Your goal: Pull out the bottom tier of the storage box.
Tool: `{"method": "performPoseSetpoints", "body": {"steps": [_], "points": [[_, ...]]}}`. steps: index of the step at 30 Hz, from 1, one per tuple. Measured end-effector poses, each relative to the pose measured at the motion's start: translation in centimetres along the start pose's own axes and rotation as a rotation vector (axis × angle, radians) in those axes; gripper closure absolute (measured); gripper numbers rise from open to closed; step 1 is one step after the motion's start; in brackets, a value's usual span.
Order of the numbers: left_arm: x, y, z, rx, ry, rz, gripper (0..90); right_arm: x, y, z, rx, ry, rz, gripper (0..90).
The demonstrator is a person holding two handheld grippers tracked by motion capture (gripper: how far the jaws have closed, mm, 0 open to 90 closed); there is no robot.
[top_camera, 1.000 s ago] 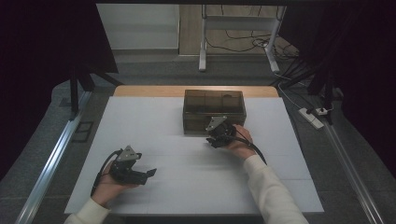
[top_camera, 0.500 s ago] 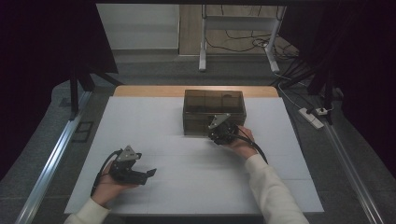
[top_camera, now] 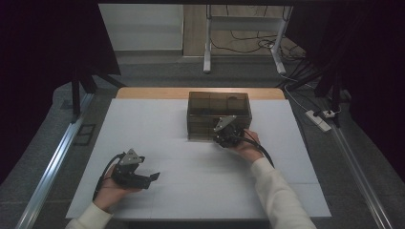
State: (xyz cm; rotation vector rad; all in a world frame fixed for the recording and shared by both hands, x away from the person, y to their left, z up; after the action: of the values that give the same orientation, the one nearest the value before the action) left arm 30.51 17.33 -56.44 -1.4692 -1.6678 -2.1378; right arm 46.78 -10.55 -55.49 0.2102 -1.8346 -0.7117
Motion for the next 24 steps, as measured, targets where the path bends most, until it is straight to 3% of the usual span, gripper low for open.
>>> {"method": "performPoseSetpoints", "body": {"steps": [18,20,24], "points": [[-0.03,-0.05,0.03,-0.001,0.000,0.004,12.5,0.19,-0.06,0.03,-0.013,0.027,0.008,71.1],[-0.05,-0.06,0.02,-0.004,-0.001,0.006,12.4,0.28,-0.04,-0.09,-0.013,0.014,0.005,76.6],[-0.08,-0.09,-0.01,-0.004,-0.003,0.009,12.4,0.33,-0.09,-0.05,-0.007,0.020,0.007,76.9]]}}
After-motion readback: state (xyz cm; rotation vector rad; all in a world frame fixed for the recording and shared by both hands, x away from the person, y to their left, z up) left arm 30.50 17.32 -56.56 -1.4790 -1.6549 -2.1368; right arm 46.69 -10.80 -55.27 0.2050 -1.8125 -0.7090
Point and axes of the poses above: each handheld gripper's, and its own axes: x roughly backward along the jaws, y roughly out of its top, z roughly to its left, the point moved 7 cm from there along -x, roughly forward along the jaws, and after that the axes turned 3 degrees about y, right-handed, at the moved point
